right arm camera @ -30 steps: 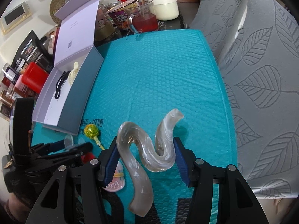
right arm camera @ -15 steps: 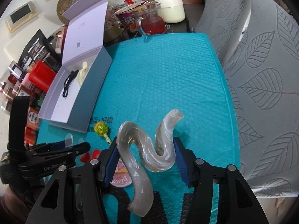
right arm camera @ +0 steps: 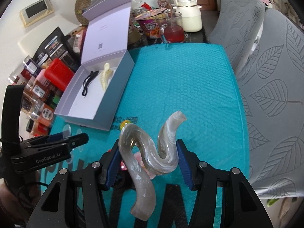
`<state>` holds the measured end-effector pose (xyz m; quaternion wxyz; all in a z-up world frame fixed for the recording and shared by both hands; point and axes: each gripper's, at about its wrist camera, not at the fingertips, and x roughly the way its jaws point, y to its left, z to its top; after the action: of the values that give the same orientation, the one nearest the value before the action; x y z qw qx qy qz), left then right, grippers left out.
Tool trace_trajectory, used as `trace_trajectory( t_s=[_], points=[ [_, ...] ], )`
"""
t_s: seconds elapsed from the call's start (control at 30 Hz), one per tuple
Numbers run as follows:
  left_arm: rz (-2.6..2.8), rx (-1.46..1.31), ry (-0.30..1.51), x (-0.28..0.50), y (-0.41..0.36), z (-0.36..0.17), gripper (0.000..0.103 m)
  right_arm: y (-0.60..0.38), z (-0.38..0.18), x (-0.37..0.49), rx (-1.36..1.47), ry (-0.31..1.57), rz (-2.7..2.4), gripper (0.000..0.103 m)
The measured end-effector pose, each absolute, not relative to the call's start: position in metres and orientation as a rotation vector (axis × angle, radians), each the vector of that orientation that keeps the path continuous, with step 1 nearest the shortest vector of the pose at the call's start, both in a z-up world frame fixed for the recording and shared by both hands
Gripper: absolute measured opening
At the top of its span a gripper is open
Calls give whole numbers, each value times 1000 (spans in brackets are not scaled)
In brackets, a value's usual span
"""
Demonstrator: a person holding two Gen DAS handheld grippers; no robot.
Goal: Organize rigid objects
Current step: 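Lift both held clips and carry them toward the white box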
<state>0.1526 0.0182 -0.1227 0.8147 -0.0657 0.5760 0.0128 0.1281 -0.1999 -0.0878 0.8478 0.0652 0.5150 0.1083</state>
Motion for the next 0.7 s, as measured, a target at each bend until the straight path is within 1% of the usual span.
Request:
trace_trajectory(
  t_s=[0.7],
  points=[
    [112, -188, 1053, 62, 49, -58, 57, -143, -49, 62, 87, 1031, 440, 55]
  ],
)
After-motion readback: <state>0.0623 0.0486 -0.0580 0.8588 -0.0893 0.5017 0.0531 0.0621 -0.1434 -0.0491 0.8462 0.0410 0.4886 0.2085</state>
